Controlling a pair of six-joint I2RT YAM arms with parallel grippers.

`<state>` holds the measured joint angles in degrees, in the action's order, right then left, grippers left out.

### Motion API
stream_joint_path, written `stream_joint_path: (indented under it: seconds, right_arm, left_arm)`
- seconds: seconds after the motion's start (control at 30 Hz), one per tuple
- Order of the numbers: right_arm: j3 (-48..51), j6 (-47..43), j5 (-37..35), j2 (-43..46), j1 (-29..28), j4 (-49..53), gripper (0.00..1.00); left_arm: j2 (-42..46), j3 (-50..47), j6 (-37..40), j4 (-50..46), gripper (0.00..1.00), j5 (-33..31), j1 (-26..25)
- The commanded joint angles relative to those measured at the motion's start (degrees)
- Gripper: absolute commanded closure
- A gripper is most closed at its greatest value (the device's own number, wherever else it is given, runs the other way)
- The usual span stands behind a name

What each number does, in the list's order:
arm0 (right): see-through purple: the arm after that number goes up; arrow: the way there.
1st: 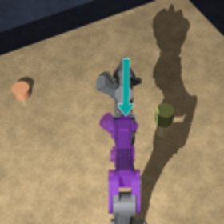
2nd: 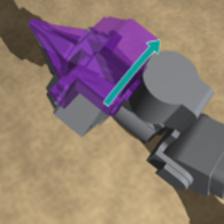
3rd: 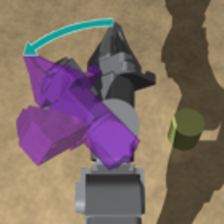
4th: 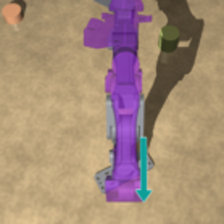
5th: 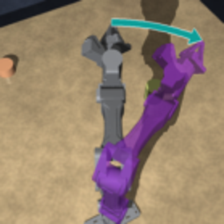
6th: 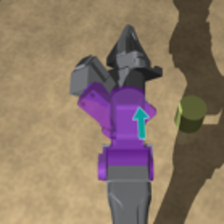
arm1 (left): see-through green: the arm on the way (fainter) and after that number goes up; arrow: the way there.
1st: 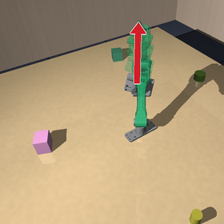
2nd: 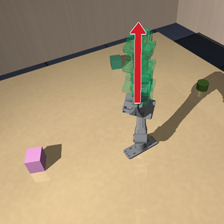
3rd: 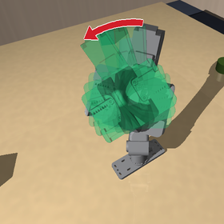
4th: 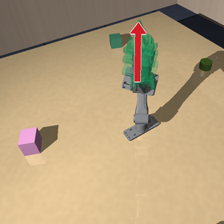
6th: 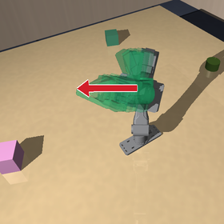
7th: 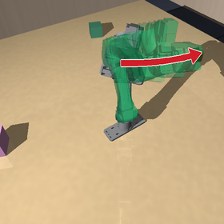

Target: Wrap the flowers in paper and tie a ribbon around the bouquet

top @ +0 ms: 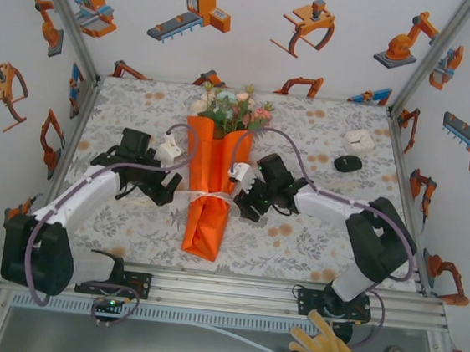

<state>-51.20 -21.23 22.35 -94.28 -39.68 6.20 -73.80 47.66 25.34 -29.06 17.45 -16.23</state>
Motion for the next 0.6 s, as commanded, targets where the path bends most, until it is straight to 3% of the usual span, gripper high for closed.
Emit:
stream_joint_path:
  seconds: [0.0, 0.07, 0.13, 0.2, 0.23, 0.3, 0.4, 0.57]
  right_arm:
    - [-2.6, -2.6, -2.1, -3.0, -0.7, -0.7, 0.43]
    - [-3.3, -1.0, -1.6, -4.6, -0.7, -2.9, 0.48]
    - [-4.1, 0.0, -1.7, -5.8, -0.7, -4.0, 0.6]
    - [-4.7, 2.2, -3.0, -6.6, -0.7, -5.0, 0.87]
    - [-4.3, 3.8, -3.9, -6.5, -0.7, -6.1, 0.99]
    - [-3.0, 7.0, -4.8, -5.9, -0.7, -8.8, 1.0]
    - [-0.4, 13.1, -8.7, -3.6, -0.7, -13.0, 1.0]
    - [2.6, 30.8, -29.0, 1.0, -0.6, -15.2, 1.0]
  left_arm:
    - [-4.4, -0.2, -0.5, 4.5, 0.22, 1.3, -1.3]
    - [-6.9, -0.7, -2.0, 8.2, 0.23, -2.5, -1.4]
    - [-8.4, -0.6, -3.2, 10.4, 0.38, -7.0, -1.5]
    - [-10.0, -0.5, -4.3, 13.0, 0.59, -8.6, -1.5]
    - [-11.2, -0.5, -5.3, 14.3, 0.76, -8.6, -1.5]
    - [-13.7, 0.6, -7.6, 14.5, 1.0, -6.9, -1.6]
    - [-14.4, 0.4, -13.4, 16.3, 1.0, -6.4, -2.1]
    - [-7.2, -1.2, -23.0, 14.4, 1.0, -20.0, -3.7]
